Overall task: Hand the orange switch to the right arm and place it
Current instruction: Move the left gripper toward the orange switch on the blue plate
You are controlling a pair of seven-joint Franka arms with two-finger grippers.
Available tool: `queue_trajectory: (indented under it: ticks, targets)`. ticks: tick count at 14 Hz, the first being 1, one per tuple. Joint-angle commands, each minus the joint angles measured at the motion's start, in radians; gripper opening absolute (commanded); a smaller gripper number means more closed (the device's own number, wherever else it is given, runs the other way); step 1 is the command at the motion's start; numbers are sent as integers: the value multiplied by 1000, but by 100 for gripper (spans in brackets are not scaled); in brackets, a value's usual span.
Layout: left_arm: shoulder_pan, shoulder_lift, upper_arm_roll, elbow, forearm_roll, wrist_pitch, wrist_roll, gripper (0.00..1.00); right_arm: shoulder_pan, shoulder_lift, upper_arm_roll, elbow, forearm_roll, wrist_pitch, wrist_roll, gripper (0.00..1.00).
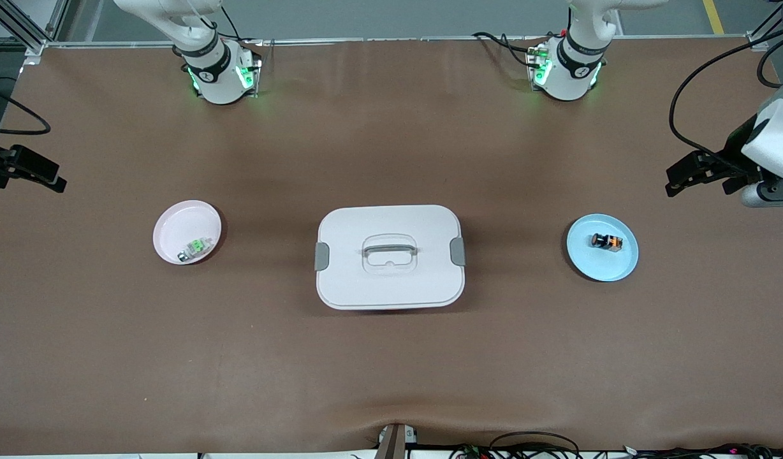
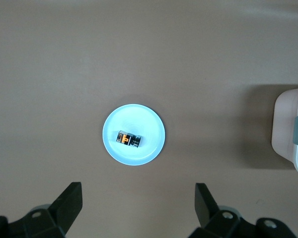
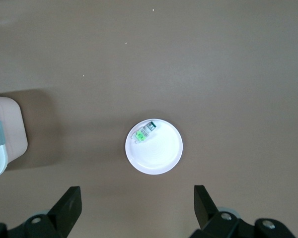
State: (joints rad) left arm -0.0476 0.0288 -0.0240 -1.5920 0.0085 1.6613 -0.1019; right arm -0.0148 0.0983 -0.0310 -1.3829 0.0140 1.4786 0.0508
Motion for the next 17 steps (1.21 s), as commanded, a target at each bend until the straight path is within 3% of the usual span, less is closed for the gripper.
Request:
queue_trajectory:
  ticks: [1,9,13,17]
  targets:
    - [3,3,-1,17,4,-23,22,100,-2,-40,0,-39,21,-15,20,100]
    - [9,9,3,23,4,-23,27,100,-5,-49,-1,-53,21,2,18,100]
    - [34,25,9,21,5,-23,135,100,-10,-57,-1,-54,58,-3,20,100]
    - [69,84,9,24,5,-9,140,100,-16,-58,-3,-54,78,-6,18,100]
